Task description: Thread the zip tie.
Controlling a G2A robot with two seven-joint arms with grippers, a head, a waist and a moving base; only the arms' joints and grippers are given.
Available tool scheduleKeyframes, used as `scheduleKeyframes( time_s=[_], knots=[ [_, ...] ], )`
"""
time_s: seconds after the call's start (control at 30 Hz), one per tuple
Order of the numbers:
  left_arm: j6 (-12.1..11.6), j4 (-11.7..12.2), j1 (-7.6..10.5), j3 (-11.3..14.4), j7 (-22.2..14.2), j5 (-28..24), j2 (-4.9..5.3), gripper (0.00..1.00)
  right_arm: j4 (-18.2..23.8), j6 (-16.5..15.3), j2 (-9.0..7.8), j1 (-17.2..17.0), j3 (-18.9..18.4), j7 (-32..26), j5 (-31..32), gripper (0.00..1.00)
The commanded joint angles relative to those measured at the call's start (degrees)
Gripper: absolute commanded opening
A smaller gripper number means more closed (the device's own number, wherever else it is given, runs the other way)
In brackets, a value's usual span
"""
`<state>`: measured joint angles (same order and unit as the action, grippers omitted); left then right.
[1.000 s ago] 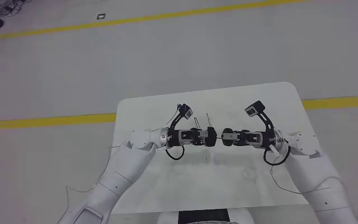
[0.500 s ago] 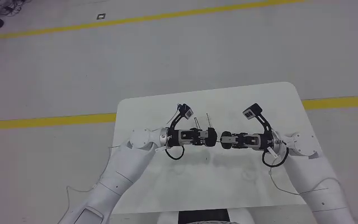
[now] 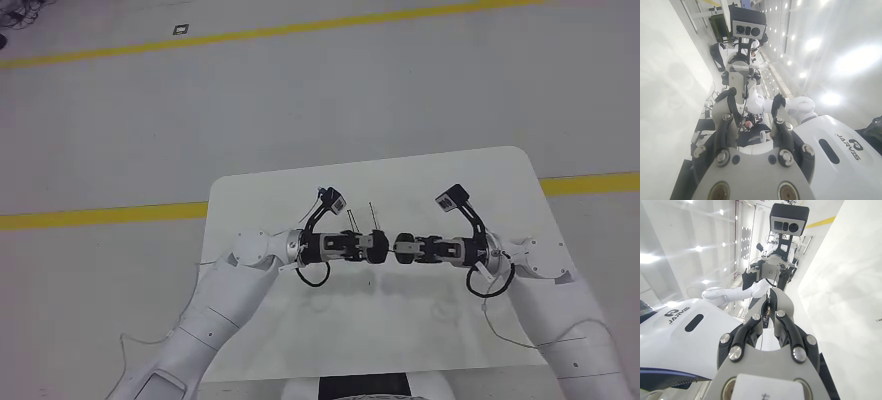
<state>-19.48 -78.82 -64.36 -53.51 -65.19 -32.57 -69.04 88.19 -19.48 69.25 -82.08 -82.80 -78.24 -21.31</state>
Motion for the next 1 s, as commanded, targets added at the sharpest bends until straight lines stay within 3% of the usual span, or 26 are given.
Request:
scheduleKeyframes(
  time_s=[0.0, 0.43, 0.7, 0.97],
  knots=[
    [0.0, 0.2, 0.13, 0.2, -0.1, 0.0, -0.09, 0.38, 0.1, 0.0, 0.1, 0.0, 0.1, 0.2, 0.7, 0.0],
    [0.0, 0.5, 0.35, 0.2, 0.2, 0.6, -0.34, 0.29, 0.7, 0.0, 0.67, -0.6, -1.2, 2.8, 3.0, 0.0],
    [0.0, 1.3, 0.73, 1.0, 1.0, 1.8, -0.44, 0.29, 0.7, 0.0, 1.01, -0.7, -1.6, 3.4, 3.9, 0.0],
    [0.0, 1.7, 1.31, 1.6, 1.3, 1.8, -0.47, 0.18, 0.6, 0.0, 1.24, -0.6, -1.6, 3.3, 5.0, 0.0]
  ],
)
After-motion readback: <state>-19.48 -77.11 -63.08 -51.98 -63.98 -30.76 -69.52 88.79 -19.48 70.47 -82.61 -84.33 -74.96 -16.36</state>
